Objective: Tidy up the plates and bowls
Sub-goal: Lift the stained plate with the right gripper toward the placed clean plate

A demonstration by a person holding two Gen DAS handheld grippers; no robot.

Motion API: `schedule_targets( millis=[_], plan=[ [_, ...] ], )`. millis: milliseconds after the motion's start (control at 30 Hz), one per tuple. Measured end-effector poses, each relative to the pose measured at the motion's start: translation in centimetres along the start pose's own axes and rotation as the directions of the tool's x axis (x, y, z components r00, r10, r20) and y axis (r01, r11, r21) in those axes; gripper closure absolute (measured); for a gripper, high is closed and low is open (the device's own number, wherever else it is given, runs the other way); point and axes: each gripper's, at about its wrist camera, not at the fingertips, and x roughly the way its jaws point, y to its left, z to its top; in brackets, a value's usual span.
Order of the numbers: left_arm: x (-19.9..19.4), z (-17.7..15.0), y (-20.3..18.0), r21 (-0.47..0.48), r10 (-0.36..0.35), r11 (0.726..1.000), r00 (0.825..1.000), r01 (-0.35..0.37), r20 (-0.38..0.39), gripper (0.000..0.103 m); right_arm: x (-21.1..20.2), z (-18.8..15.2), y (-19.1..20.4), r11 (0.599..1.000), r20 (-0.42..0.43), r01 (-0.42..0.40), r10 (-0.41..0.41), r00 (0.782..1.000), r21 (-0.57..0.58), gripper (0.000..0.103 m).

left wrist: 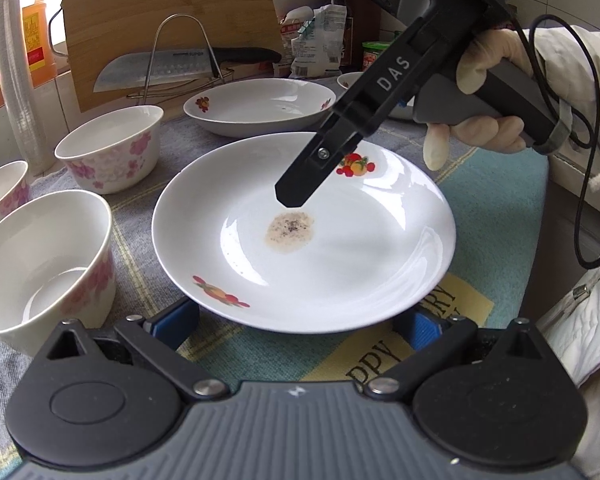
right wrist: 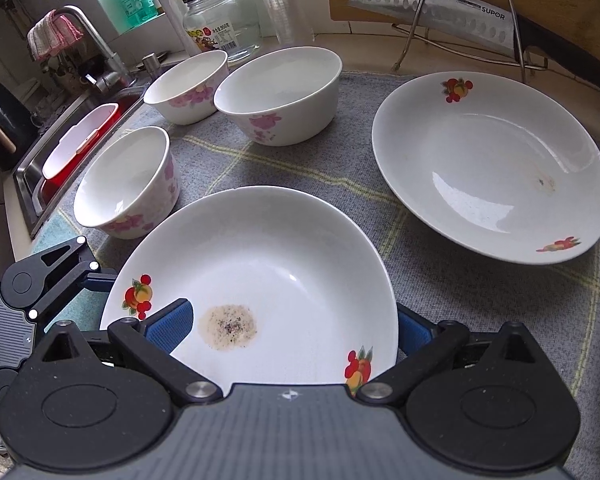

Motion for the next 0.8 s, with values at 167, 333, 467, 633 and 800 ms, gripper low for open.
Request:
schedule_targets(
  millis=[167, 333, 467, 633, 800],
  plan=[
    [0.2, 0.1, 0.1, 0.013, -0.012, 1.000, 1.000, 0.012, 0.001, 0.000, 0.2, 0.4, -0.2, 1.000, -0.021, -0.023, 0.022, 1.000, -0.006, 0.000],
    [0.2, 0.0, 0.3, 0.028, -0.025, 0.999, 1.000, 0.025, 0.006, 0.000, 0.4, 1.0, -0.3, 0.999, -0.050, -0.042, 0.041, 0.998, -0.013, 0.000],
    [0.2, 0.0, 0.2, 0.034, -0.030, 0.999, 1.000, 0.030, 0.002, 0.000, 0.5, 1.3, -0.3, 0.998, -0.065, -0.052, 0.050, 0.997, -0.020, 0.000],
    [0.2, 0.1, 0.2, 0.036, -0.031, 0.999, 1.000, 0.031, 0.000, 0.000, 0.6, 1.6, -0.6, 0.998, -0.077, -0.067, 0.067, 0.995, -0.003, 0.000],
    [0.2, 0.2, 0.0, 0.050, -0.028, 0.998, 1.000, 0.028, -0.003, 0.000, 0.6, 1.6, -0.5, 0.998, -0.083, -0.066, 0.066, 0.994, 0.002, 0.000]
  ],
)
